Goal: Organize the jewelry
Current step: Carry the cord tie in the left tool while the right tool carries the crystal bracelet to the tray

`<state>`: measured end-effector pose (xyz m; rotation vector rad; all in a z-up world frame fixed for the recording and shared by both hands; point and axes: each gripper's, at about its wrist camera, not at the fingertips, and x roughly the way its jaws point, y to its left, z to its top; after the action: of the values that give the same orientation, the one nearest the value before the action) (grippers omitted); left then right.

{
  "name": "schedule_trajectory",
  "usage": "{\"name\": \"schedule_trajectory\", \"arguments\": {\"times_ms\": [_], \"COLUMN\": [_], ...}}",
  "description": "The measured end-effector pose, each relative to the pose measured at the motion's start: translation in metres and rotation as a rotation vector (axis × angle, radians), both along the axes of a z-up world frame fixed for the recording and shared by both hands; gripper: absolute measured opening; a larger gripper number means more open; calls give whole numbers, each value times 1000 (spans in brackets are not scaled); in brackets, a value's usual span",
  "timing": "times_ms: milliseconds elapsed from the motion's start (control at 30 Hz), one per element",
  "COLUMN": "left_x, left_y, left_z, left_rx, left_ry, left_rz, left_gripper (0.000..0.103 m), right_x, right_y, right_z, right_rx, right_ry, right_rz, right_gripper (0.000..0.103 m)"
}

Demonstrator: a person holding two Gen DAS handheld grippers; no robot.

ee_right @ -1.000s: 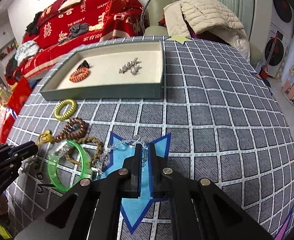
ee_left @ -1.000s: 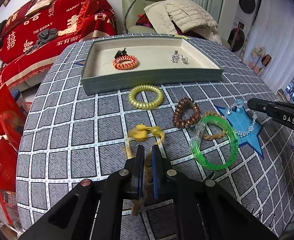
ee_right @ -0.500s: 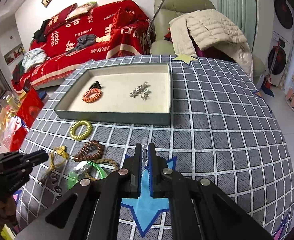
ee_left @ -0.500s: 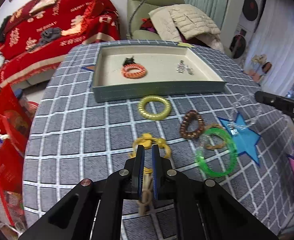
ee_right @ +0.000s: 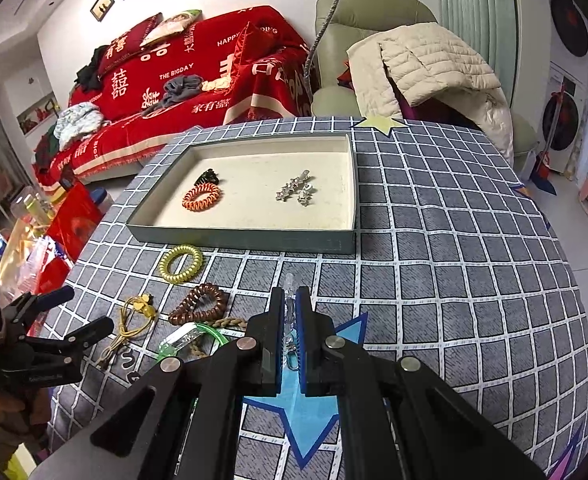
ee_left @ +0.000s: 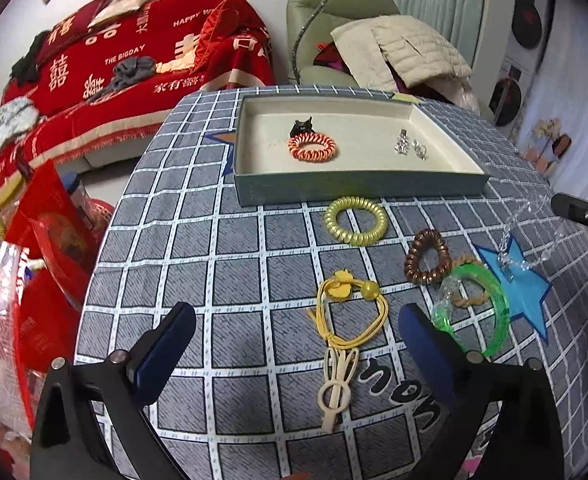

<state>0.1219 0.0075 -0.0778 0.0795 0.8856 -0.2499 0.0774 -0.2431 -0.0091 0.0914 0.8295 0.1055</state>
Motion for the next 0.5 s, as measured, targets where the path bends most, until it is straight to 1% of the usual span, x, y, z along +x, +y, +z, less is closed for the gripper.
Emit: {"name": "schedule_trajectory", "arguments": {"times_ms": [67,167,200,233,333,400,433,467,500], "left_x": [4,14,18,19,21,18,16,16,16], "left_y": [-3,-6,-7,-9,-16,-20,-21,-23,-23], "left_z": [-3,-13,-17,-19,-28,-25,-24,-24,-23], "left_rx": [38,51,56,61,66,43,41,41,30], "left_ry": [-7,22,43,59,91,85,85,87,90], "left_rz": [6,-4,-12,-19,-55,-94,-108,-116,-117], "left_gripper": [103,103,101,97,78,56,28,24,24], "right_x": [-1,-3,-3,-4,-5,-6,-6,-6,-6], "right_y": [0,1,1,1,1,0,0,1,0], "right_z": [0,1,1,2,3,5,6,7,8], "right_rx": [2,9,9,9,9,10,8,7,8], "right_ry": [0,-2,-3,-4,-7,-9,-11,-12,-14], "right_rz": [1,-2,-2,-1,-1,0,1,3,4], "right_gripper": [6,6,6,6,6,6,6,6,6]}}
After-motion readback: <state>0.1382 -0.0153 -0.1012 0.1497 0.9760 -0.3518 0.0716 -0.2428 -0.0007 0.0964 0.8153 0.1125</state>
